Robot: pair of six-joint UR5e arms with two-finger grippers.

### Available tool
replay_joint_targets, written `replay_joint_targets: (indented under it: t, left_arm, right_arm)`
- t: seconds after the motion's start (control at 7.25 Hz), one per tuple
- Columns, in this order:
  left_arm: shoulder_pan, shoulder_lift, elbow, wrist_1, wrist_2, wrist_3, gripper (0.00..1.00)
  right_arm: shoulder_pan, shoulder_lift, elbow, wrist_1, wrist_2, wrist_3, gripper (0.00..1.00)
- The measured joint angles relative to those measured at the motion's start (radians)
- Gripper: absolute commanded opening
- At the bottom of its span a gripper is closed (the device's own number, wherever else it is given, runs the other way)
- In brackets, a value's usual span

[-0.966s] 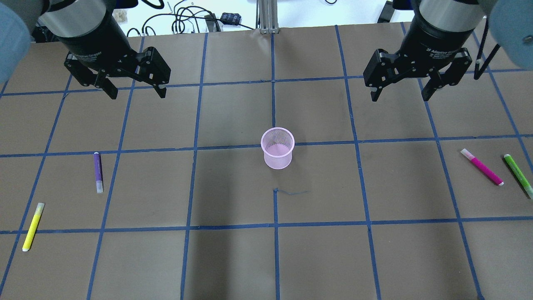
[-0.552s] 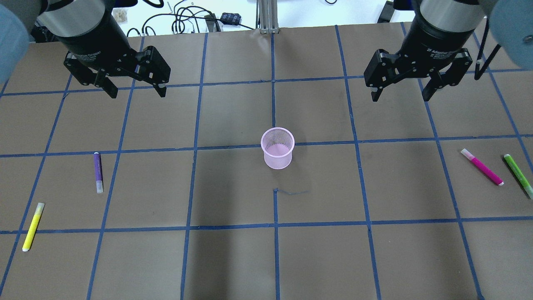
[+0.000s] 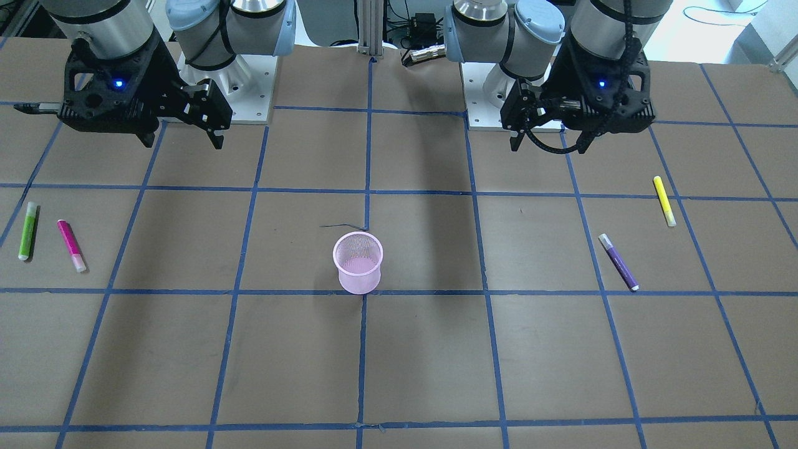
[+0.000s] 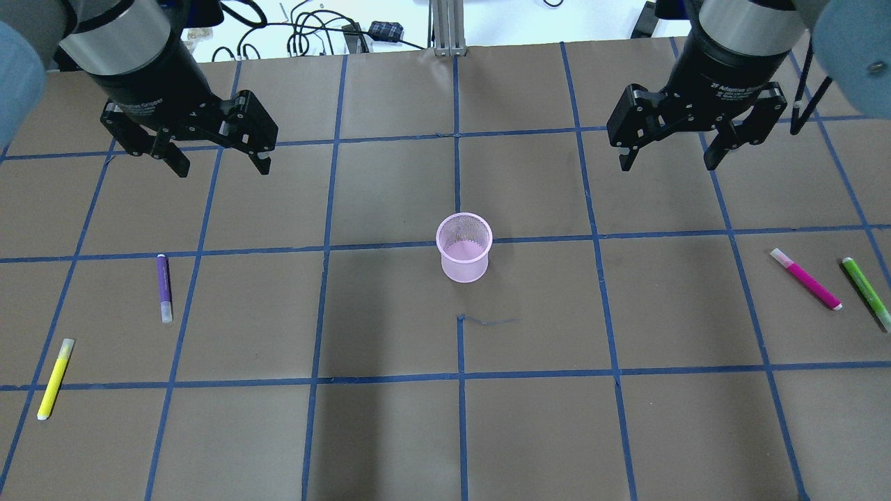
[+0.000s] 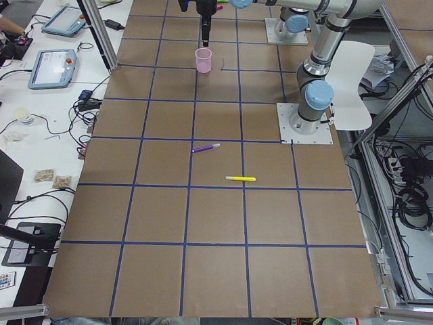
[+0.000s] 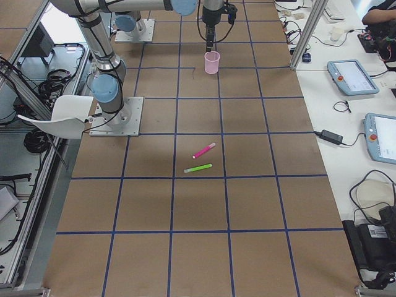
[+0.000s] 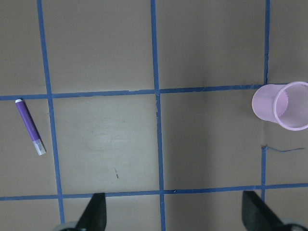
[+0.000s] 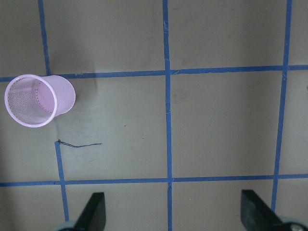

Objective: Insert purple and pink pens into pink cup

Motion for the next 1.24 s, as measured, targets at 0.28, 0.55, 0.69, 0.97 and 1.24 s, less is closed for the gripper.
replay_joint_targets:
  t: [0.28, 0.55, 0.69, 0.97, 1.24]
  left_arm:
    - [0.164, -0.009, -0.069, 0.003, -0.002, 0.008, 1.00]
    - [0.353, -0.032, -0.192, 0.116, -0.001, 0.114, 1.00]
    - [0.432, -0.062, -0.255, 0.206, -0.002, 0.170, 1.00]
    - [0.519, -0.145, -0.354, 0.409, -0.001, 0.207, 1.00]
    - [0.533, -0.251, -0.383, 0.553, 0.005, 0.209, 1.00]
  right_arm:
    - [0.000, -0.001, 0.001, 0.003, -0.010, 0.002, 1.00]
    - [-0.003, 0.003, 0.005, 0.003, -0.005, -0.007, 1.00]
    - [-0.020, 0.006, 0.017, -0.001, -0.002, -0.045, 1.00]
    - [-0.136, 0.008, 0.075, -0.031, 0.001, -0.243, 1.00]
    - [-0.316, 0.010, 0.173, -0.146, -0.001, -0.547, 1.00]
